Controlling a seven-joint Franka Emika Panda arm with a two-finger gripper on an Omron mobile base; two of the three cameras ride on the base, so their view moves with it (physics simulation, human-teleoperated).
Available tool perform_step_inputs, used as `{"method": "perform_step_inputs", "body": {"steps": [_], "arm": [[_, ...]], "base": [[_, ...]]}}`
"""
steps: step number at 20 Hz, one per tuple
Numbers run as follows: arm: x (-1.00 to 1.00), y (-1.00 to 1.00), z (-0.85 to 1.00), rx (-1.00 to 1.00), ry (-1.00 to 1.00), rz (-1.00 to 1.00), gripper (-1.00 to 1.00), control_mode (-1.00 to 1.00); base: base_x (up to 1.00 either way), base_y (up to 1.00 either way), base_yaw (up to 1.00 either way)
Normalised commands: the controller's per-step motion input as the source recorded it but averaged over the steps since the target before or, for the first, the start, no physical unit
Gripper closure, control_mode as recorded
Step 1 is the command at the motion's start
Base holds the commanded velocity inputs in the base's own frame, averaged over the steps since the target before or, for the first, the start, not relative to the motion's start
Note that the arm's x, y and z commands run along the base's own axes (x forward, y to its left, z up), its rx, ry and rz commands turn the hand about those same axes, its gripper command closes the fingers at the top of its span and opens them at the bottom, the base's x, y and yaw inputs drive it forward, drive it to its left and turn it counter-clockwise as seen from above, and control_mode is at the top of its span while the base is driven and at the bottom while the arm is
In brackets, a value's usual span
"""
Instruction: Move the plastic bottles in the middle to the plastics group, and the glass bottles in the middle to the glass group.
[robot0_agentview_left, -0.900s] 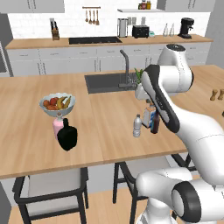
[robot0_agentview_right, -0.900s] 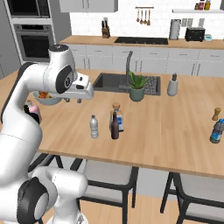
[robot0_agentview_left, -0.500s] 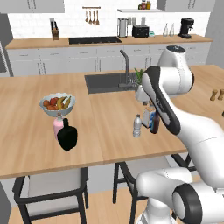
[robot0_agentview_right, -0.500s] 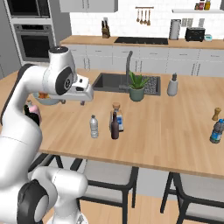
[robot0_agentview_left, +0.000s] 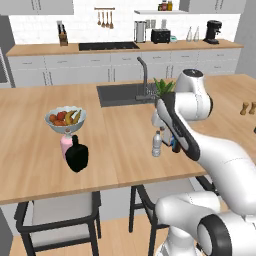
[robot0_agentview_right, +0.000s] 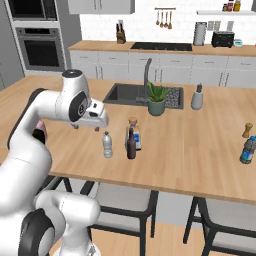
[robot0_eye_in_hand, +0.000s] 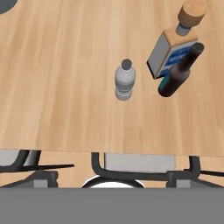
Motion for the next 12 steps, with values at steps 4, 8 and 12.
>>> {"method": "perform_step_inputs", "body": {"steps": [4,8,12], "arm": [[0.45,-0.17,-0.34,0.00,0.00,-0.13,-1.00,-1.00],[0.64,-0.02,-0.40,0.00,0.00,-0.10,-1.00,-1.00],[0.56,0.00,-0.36,0.00,0.00,-0.04,-1.00,-1.00]], "base": [[0.00,0.00,0.00],[0.00,0.00,0.00],[0.00,0.00,0.00]]}}
